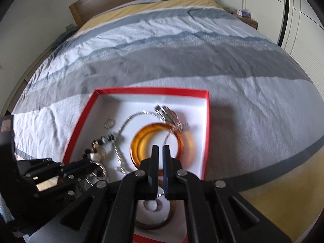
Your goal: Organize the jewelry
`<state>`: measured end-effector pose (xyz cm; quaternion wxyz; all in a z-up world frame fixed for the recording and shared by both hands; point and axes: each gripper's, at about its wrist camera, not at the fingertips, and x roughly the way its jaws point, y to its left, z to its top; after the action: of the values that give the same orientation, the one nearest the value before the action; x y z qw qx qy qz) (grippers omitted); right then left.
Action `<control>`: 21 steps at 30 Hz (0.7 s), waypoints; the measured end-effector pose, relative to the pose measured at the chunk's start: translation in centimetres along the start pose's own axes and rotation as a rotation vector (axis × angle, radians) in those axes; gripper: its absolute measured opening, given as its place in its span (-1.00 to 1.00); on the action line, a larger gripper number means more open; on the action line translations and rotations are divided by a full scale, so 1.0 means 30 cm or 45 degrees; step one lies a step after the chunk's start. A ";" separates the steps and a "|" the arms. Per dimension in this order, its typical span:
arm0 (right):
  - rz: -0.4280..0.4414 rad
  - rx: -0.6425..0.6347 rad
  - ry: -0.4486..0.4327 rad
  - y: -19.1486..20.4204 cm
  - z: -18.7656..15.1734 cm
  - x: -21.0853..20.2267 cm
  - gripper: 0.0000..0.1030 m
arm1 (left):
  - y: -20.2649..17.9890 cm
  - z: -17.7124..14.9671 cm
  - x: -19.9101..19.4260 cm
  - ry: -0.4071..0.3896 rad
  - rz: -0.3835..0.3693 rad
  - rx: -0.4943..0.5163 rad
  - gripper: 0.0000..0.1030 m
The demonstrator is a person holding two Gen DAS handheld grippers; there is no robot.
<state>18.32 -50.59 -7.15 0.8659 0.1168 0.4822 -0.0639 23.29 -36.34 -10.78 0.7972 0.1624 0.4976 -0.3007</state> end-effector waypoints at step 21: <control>-0.067 -0.019 -0.145 0.085 -0.132 -0.399 -0.41 | 0.042 -0.162 -0.437 -0.164 0.008 -0.110 -0.03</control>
<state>9.34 -47.12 1.36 0.8908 0.0937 0.4356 -0.0894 16.47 -28.49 -1.35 0.8348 0.1098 0.4574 -0.2861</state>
